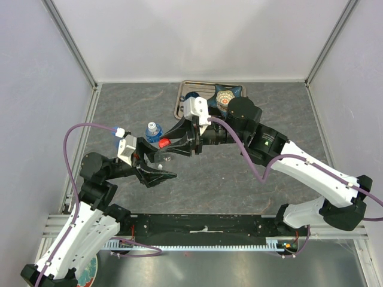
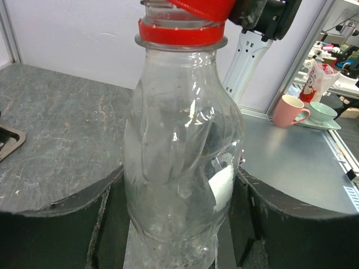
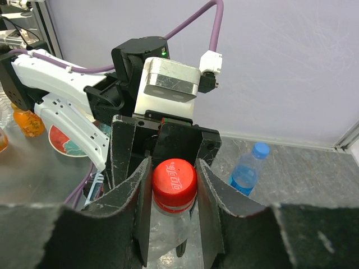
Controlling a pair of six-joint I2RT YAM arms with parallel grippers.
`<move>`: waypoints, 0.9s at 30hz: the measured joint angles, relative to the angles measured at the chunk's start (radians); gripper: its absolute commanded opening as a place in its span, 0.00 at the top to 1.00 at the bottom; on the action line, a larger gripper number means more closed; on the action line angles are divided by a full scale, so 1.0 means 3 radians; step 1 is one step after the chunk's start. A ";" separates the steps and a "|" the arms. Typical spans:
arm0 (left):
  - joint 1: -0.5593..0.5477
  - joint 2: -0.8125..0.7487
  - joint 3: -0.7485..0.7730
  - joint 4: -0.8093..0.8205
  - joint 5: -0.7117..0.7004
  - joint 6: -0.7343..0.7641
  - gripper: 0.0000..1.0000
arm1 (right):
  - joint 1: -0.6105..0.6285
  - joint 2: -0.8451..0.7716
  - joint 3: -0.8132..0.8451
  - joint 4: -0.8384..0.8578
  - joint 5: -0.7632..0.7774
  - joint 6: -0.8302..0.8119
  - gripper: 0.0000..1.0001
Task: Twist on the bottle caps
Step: Screw the bottle cap onto the plastic bottle.
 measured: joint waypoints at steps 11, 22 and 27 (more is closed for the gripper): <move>0.0003 -0.0025 0.0000 -0.0029 -0.0053 -0.0024 0.98 | -0.0381 0.0020 -0.0055 0.0495 -0.0061 0.0827 0.83; 0.0003 -0.0052 0.0000 -0.0034 -0.0053 -0.0022 0.98 | -0.0477 0.0060 -0.0240 0.0903 -0.0360 0.1554 0.83; 0.0003 -0.0052 0.0000 -0.0041 -0.0060 -0.0009 0.98 | -0.0477 0.0061 -0.0242 0.0977 -0.0515 0.1748 0.83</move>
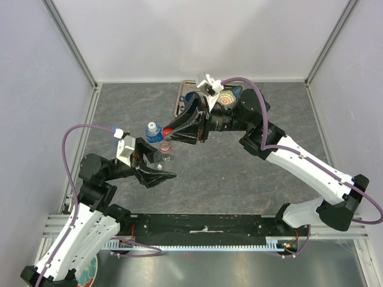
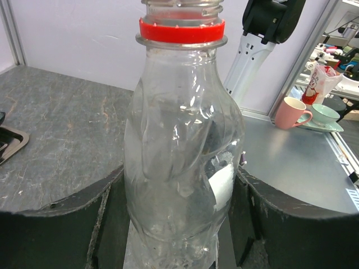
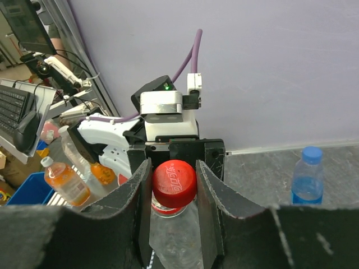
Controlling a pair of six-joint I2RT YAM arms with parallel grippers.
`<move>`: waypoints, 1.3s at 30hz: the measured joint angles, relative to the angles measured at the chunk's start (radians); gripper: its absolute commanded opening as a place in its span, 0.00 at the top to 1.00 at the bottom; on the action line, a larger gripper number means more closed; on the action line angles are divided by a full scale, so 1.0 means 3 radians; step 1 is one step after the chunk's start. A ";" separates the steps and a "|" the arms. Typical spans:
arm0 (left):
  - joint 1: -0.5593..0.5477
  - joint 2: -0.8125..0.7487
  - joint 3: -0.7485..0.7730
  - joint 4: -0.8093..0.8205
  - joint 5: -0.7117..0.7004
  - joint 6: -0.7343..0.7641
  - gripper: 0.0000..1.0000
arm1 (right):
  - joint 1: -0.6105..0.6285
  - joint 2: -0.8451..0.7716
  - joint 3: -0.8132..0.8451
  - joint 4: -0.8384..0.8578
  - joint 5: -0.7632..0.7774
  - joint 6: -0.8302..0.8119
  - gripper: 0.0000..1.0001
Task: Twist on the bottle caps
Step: Screw the bottle cap onto the plastic bottle.
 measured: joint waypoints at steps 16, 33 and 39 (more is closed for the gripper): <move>0.0000 0.0045 0.0000 0.0001 -0.0008 0.0003 0.98 | 0.0006 -0.0008 -0.0206 0.0118 -0.0066 0.0177 0.83; 0.0000 0.0076 0.0000 0.0004 0.0008 0.0032 0.98 | 0.0122 -0.0008 -0.0207 0.0173 -0.0064 0.0109 0.83; 0.0000 0.0088 0.0000 -0.0003 0.0038 0.0033 0.98 | 0.0161 -0.0004 -0.0205 0.0131 -0.0023 -0.0010 0.83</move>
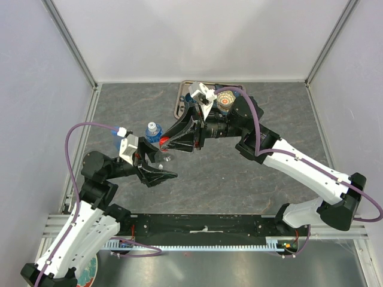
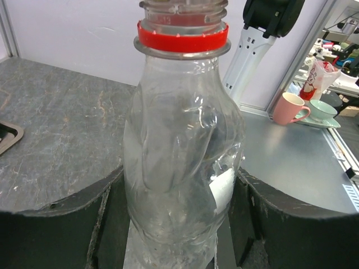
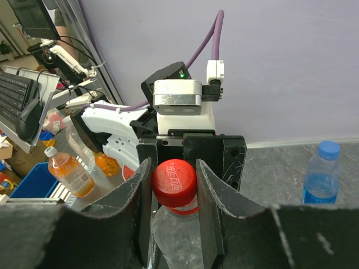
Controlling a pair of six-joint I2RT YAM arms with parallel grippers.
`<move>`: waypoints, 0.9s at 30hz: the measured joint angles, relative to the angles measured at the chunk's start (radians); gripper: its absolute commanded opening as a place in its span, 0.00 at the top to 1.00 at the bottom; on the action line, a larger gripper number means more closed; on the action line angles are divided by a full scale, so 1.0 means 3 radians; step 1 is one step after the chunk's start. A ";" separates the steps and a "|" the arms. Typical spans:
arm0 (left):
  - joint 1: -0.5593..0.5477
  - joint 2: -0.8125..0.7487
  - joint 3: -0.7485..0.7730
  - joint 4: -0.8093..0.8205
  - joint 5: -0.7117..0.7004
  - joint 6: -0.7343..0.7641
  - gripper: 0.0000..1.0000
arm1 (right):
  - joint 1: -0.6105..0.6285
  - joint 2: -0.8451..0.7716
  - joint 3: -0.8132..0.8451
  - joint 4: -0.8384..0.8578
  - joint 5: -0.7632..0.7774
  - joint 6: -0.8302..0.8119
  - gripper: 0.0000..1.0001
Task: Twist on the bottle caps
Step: Screw the bottle cap onto the plastic bottle.
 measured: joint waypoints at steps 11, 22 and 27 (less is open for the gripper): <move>0.0001 0.0024 -0.0001 -0.0092 0.0019 0.0000 0.98 | 0.0050 0.0017 0.0267 -0.0693 0.0158 -0.0566 0.84; 0.0001 0.0022 -0.0001 -0.0225 0.0028 0.0001 0.98 | 0.0058 0.0037 0.0362 -0.1027 0.0209 -0.0858 0.85; 0.0004 -0.0006 -0.0001 -0.0281 0.0024 0.0003 0.98 | 0.0058 0.0036 0.0348 -0.1045 0.0214 -0.0879 0.86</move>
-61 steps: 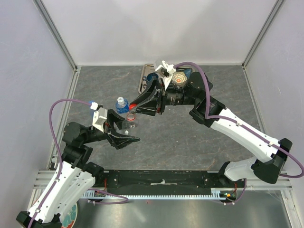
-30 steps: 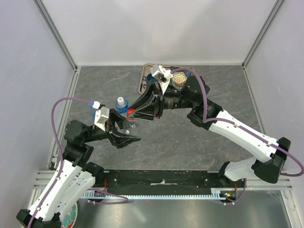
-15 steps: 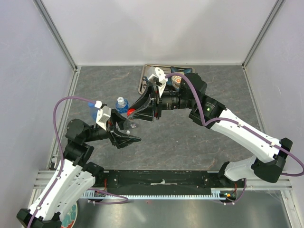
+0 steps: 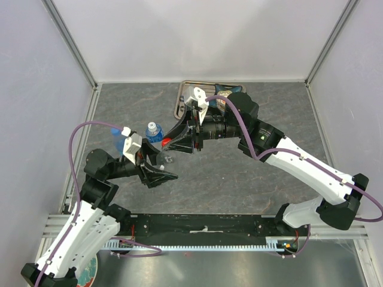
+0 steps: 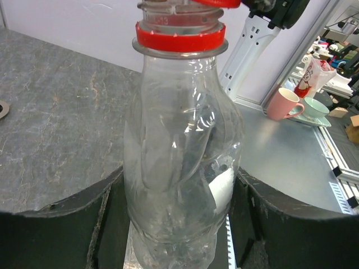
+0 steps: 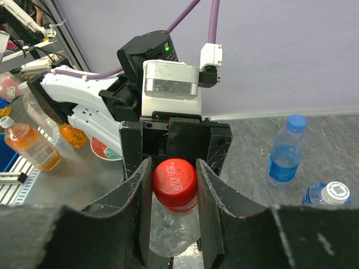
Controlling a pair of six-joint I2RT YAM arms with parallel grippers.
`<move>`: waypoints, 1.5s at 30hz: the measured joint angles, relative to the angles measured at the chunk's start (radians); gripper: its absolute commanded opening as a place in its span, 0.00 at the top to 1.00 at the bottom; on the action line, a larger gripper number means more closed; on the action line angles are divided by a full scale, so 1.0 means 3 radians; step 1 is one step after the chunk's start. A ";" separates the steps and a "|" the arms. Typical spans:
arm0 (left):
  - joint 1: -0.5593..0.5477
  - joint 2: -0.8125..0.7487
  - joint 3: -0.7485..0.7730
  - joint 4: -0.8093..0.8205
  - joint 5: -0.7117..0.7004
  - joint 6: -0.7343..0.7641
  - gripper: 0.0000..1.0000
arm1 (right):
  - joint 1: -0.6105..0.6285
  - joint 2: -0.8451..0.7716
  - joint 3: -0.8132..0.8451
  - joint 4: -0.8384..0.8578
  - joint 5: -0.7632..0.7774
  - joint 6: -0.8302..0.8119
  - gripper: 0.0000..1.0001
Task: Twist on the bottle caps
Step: Screw the bottle cap onto the plastic bottle.
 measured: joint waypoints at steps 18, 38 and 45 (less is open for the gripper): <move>0.0113 -0.0043 0.0057 -0.0146 -0.0011 0.0085 0.98 | -0.0038 -0.0290 -0.0927 0.1401 0.0198 0.0727 0.89; 0.0252 -0.0128 0.0127 -0.0188 -0.0032 0.0131 0.98 | -0.0038 -0.0432 -0.0966 0.1275 0.0484 0.0870 0.91; 0.0281 -0.0223 0.0127 -0.0178 -0.0061 0.0121 0.98 | -0.0037 -0.0388 -0.0988 0.1517 0.0497 0.1414 0.90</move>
